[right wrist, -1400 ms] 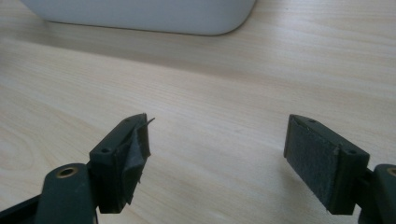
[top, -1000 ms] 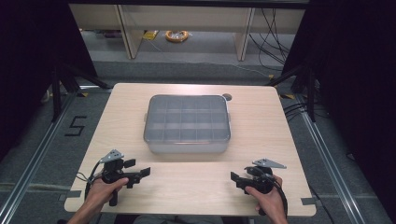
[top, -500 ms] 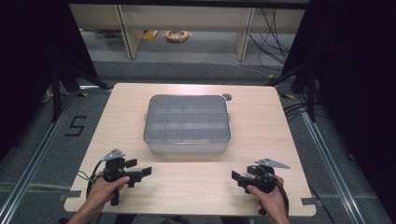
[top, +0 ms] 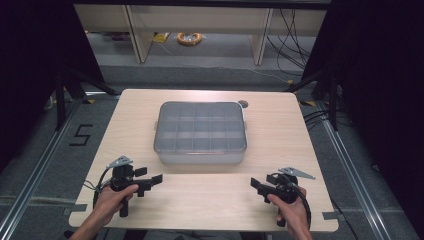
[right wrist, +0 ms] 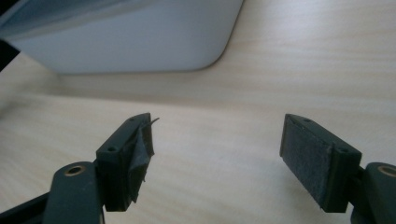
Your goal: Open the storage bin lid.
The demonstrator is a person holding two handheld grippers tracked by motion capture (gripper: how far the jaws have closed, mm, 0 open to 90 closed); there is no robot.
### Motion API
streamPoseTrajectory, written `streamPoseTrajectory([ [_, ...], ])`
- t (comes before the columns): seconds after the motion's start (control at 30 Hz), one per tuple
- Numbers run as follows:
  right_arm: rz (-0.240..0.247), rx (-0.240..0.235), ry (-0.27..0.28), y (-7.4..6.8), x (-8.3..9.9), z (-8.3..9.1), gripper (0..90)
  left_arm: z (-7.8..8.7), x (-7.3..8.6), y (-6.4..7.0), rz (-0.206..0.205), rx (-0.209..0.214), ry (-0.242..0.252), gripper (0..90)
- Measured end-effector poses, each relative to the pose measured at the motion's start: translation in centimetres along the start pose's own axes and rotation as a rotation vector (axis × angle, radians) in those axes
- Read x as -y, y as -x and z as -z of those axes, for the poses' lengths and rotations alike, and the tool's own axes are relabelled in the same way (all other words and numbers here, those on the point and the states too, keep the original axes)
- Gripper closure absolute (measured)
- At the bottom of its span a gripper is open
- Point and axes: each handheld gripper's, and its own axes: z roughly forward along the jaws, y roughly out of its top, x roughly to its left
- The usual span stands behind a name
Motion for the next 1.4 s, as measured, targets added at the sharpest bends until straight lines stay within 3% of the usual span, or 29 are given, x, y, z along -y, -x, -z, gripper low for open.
streamPoseTrajectory([
  [0.03,-0.049,-0.011,0.0,-0.2,-0.2,0.0,27.0,0.0,0.0,0.0,0.0,0.0,0.0,14.5],
  [0.07,-0.03,-0.022,0.023,0.2,-0.5,-0.2,27.2,0.1,-0.4,-0.1,0.005,-0.013,0.015,14.5],
  [0.1,-0.049,-0.025,0.034,0.2,-0.8,-0.3,27.3,0.1,-0.4,-0.1,0.005,-0.013,0.015,14.5],
  [0.3,-0.047,-0.029,0.055,0.2,-2.8,-0.8,27.3,-0.4,-1.0,-0.8,0.032,-0.005,0.025,14.5],
  [0.43,-0.08,-0.059,0.055,0.4,-4.0,-1.1,27.3,-0.6,-2.0,-1.0,0.066,0.019,0.035,14.5],
  [0.47,-0.103,-0.083,0.059,0.6,-5.0,-1.4,27.2,-0.7,-3.1,-1.2,0.085,0.042,0.05,14.6],
  [0.53,-0.108,-0.081,0.064,0.8,-5.4,-1.8,27.2,-0.6,-3.9,-1.6,0.088,0.065,0.049,14.5],
  [0.57,-0.157,-0.1,0.06,0.6,-6.1,-2.0,27.1,-0.7,-4.5,-1.9,0.1,0.072,0.06,14.6],
  [0.63,-0.138,-0.098,0.068,0.9,-7.1,-2.6,27.2,-0.7,-5.8,-2.4,0.109,0.048,0.07,14.6],
  [0.67,-0.171,-0.082,0.058,0.5,-8.2,-3.0,27.2,-0.9,-6.7,-2.5,0.105,0.043,0.073,14.7],
  [0.73,-0.173,-0.082,0.06,0.6,-8.6,-3.2,27.2,-1.1,-6.9,-2.5,0.109,0.034,0.073,14.7],
  [0.77,-0.132,-0.077,0.08,0.9,-9.0,-3.4,27.2,-1.2,-7.0,-2.4,0.104,0.022,0.066,14.7],
  [0.8,-0.131,-0.085,0.087,1.0,-9.6,-3.7,27.2,-1.7,-7.2,-2.0,0.107,0.018,0.062,14.7],
  [0.83,-0.175,-0.081,0.07,0.7,-9.9,-3.7,27.2,-1.8,-7.3,-2.0,0.11,0.014,0.064,14.7],
  [0.9,-0.179,-0.081,0.07,0.8,-10.0,-3.8,27.2,-1.8,-7.4,-2.1,0.091,0.005,0.045,14.7],
  [0.93,-0.136,-0.068,0.088,1.3,-10.3,-4.1,27.2,-2.2,-7.7,-2.1,0.096,-0.01,0.061,14.7],
  [1.03,-0.131,-0.076,0.087,1.4,-10.5,-4.3,27.2,-2.4,-8.2,-2.5,0.108,-0.017,0.066,14.7],
  [1.07,-0.198,-0.088,0.066,1.0,-10.7,-4.3,27.2,-2.5,-8.4,-2.7,0.115,-0.026,0.064,14.7],
  [1.27,-0.223,-0.082,0.063,1.2,-11.7,-5.0,27.2,-3.2,-10.5,-3.8,0.108,-0.056,0.058,15.4],
  [1.37,-0.218,-0.084,0.071,1.4,-12.3,-5.5,28.0,-3.9,-11.2,-4.8,0.127,-0.035,0.037,16.7],
  [1.4,-0.24,-0.089,0.057,1.3,-12.6,-5.7,28.1,-3.9,-11.2,-4.8,0.127,-0.035,0.037,18.2],
])
